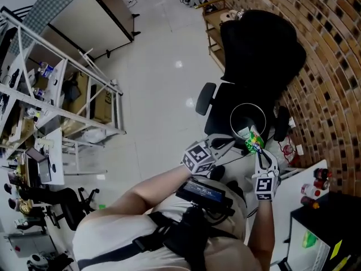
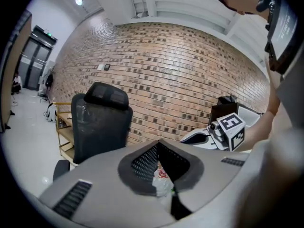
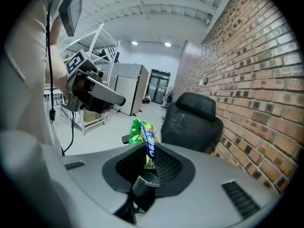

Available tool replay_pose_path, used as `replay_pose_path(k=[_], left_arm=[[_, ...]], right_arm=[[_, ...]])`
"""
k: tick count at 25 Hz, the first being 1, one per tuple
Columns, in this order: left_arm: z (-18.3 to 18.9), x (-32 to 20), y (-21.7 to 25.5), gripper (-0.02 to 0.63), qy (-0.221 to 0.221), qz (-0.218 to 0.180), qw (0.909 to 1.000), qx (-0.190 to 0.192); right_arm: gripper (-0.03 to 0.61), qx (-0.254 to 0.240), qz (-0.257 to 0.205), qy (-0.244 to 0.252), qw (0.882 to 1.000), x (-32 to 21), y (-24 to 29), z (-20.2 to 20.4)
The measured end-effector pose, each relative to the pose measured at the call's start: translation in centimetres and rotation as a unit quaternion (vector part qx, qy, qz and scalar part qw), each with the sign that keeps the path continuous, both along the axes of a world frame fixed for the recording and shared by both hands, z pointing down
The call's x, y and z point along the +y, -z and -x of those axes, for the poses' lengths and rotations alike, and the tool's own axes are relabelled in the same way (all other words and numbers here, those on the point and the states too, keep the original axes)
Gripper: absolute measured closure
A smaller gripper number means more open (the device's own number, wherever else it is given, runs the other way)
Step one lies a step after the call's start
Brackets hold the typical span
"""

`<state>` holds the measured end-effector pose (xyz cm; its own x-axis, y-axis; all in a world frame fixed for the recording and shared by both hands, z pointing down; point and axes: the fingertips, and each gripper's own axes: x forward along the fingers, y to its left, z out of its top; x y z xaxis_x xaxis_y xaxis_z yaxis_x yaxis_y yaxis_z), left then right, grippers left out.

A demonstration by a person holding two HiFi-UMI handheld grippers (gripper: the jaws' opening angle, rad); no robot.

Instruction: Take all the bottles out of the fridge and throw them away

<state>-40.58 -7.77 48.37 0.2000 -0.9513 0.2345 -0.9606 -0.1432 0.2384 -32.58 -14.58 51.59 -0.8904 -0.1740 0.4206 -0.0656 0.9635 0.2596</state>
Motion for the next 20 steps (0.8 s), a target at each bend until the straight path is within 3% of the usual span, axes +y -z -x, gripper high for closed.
replay_pose_path(k=[5, 9, 13, 20], left_arm=[[1.3, 1.3, -0.3, 0.614, 0.026, 0.013, 0.9996, 0.001], [1.2, 3.2, -0.2, 0.614, 0.035, 0.011, 0.9991, 0.022], [4.3, 3.6, 0.2, 0.614, 0.07, 0.011, 0.9975, -0.002], [4.3, 3.9, -1.2, 0.614, 0.089, 0.025, 0.9957, 0.005]], right_arm=[[0.529, 0.014, -0.008, 0.025, 1.0, -0.2, -1.1, 2.1], [0.529, 0.084, 0.015, 0.012, 0.996, -0.1, -3.6, 1.5], [0.529, 0.064, -0.03, 0.047, 0.996, -2.6, -4.0, 7.2], [0.529, 0.101, -0.024, 0.042, 0.994, -5.7, -8.3, 9.6]])
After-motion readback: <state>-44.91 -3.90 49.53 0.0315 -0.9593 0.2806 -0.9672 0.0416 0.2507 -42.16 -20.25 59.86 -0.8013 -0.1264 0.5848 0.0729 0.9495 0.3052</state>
